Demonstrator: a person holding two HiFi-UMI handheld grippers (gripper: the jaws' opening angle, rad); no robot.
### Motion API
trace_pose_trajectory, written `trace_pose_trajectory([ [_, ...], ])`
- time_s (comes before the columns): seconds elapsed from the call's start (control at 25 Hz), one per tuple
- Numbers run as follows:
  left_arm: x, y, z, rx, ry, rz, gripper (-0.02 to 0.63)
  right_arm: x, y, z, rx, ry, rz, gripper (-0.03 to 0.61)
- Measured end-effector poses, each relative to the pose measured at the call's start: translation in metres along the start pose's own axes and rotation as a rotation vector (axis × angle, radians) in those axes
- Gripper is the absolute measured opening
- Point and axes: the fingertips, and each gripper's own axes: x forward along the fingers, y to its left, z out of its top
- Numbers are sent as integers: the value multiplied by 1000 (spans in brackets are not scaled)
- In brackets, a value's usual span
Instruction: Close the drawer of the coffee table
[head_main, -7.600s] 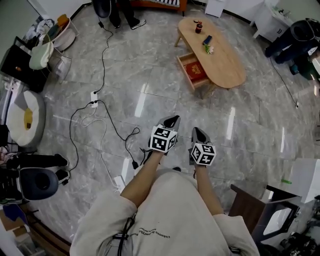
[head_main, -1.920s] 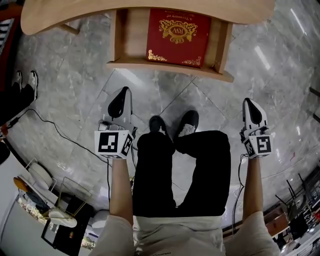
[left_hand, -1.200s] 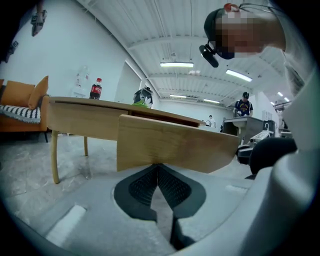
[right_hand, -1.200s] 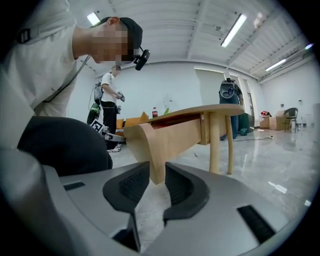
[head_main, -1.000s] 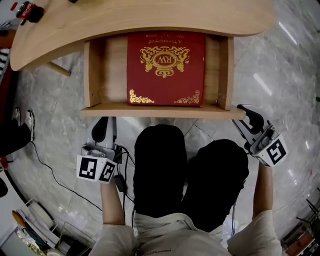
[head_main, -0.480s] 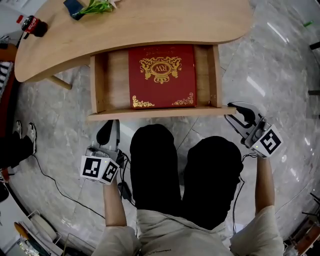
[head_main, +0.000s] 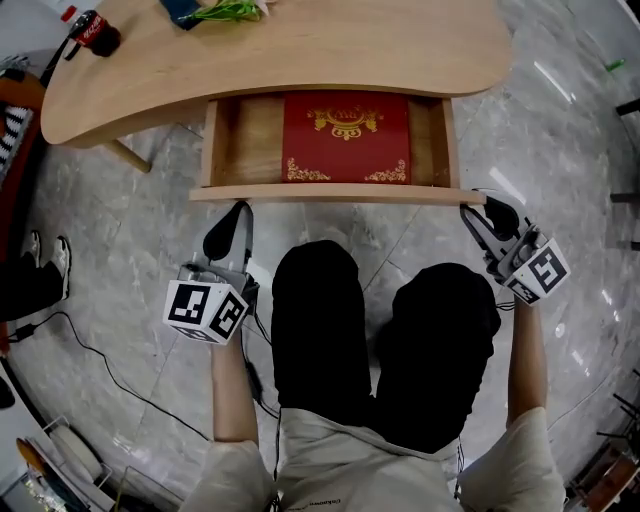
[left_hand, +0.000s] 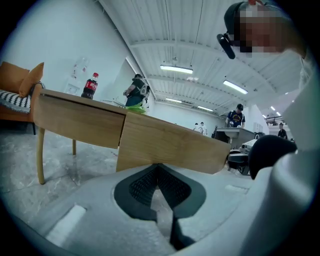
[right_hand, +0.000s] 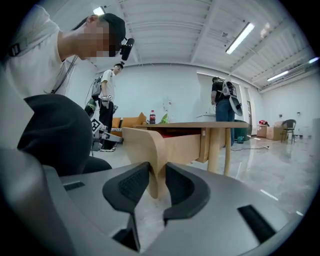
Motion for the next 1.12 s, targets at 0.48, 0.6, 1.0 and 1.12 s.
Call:
trace_pose_trajectory([
  [0.48, 25, 14, 10, 13, -25, 59, 9, 16, -23, 5, 45, -41, -122, 118],
  [0.6, 31, 18, 12, 33, -15, 59, 9, 22, -29, 4, 43, -14, -127, 118],
  [1.0, 61, 28, 22, 48, -11, 71, 9, 38, -61, 7, 87, 37, -181, 124],
  [1.12, 69, 28, 25, 40, -23, 68, 9, 39, -73, 8, 134, 47, -191, 130],
])
